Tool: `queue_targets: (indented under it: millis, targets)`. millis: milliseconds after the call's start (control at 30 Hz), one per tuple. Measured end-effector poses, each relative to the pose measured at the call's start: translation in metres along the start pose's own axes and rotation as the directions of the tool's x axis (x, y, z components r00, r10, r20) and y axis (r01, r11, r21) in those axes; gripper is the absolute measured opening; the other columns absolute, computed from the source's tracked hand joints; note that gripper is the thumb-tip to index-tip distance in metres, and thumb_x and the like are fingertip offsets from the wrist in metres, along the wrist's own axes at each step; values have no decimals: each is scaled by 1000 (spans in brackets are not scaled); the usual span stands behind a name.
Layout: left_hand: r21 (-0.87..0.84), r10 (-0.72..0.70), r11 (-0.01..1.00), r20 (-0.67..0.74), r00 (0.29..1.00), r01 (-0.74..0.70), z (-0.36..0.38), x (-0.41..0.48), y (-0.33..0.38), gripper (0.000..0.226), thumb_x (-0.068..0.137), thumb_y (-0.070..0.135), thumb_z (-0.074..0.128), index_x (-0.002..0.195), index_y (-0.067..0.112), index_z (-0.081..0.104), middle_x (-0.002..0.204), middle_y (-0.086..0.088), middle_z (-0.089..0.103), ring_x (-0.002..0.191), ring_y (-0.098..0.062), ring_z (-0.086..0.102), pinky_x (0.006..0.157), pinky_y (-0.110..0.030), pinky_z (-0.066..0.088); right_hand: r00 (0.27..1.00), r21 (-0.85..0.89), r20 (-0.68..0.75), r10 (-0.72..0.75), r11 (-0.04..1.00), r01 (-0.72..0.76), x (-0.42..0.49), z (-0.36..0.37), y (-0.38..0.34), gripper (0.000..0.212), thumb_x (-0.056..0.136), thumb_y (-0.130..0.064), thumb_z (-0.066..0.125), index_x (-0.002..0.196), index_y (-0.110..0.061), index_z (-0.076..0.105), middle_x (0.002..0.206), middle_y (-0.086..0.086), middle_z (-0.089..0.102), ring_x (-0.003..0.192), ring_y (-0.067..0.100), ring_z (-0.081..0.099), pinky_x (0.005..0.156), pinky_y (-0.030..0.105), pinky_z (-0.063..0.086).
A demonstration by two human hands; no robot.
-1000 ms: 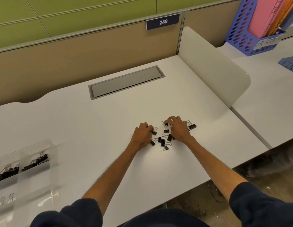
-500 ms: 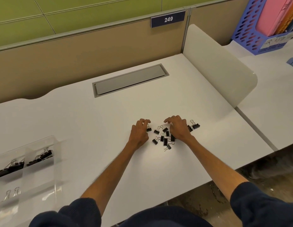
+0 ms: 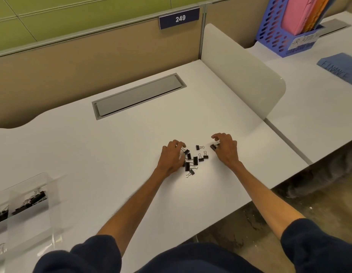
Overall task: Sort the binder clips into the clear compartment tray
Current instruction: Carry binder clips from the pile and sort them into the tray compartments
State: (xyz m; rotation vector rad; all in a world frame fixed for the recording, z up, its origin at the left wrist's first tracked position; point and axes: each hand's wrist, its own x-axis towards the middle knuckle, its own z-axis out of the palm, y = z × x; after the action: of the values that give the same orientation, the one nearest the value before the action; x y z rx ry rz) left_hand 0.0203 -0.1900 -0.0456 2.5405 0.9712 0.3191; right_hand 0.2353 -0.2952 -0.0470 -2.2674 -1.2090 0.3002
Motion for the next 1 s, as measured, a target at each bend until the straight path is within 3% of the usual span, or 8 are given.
queue_targets:
  millis: [167, 333, 533, 667, 833, 1000]
  targets:
    - [-71, 118, 991, 117, 986, -110, 11, 6, 24, 41, 78, 20, 53, 119, 24, 53, 116, 2, 50, 108, -16, 45, 92, -36, 34, 996, -172, 75, 45, 985, -31, -7, -11, 25, 63, 73, 8, 46, 127, -22, 55, 127, 2, 53, 119, 25, 44, 85, 41, 35]
    - [-244, 43, 970, 125, 991, -12, 14, 6, 29, 50, 67, 8, 50, 114, 24, 53, 116, 8, 50, 100, -10, 44, 90, -34, 32, 996, -272, 90, 16, 962, 9, -13, -13, 38, 45, 88, -5, 51, 130, -22, 55, 128, 2, 54, 120, 25, 46, 84, 42, 39]
    - [-174, 51, 984, 93, 994, -34, 8, 4, 23, 47, 72, 4, 50, 114, 23, 53, 113, 7, 52, 103, -14, 46, 91, -36, 33, 999, -269, -33, 27, 963, -35, -21, -7, 43, 25, 91, -17, 56, 116, -15, 63, 109, 6, 62, 107, 30, 52, 77, 41, 40]
    - [-85, 128, 989, 64, 990, -123, 7, 13, 34, 36, 83, 10, 50, 117, 21, 54, 118, 1, 53, 108, -19, 48, 89, -37, 35, 996, -234, -67, 66, 969, -80, -29, -4, 47, 21, 93, -19, 55, 112, -14, 62, 109, 6, 60, 106, 28, 51, 79, 41, 40]
    - [64, 196, 975, 178, 964, -211, 19, 35, 65, 42, 90, 17, 53, 131, 21, 48, 130, -5, 47, 118, -24, 43, 90, -42, 36, 985, -107, -125, 114, 986, -128, -43, -7, 52, 21, 97, -17, 47, 114, -12, 60, 112, 6, 58, 103, 29, 53, 80, 43, 43]
    - [150, 248, 945, 255, 935, -292, 36, 47, 89, 55, 88, 5, 49, 139, 22, 41, 141, -5, 39, 126, -27, 37, 88, -43, 37, 975, 26, -173, 138, 990, -135, -59, -15, 59, 25, 101, -17, 39, 119, -13, 57, 118, 7, 57, 104, 27, 56, 87, 47, 45]
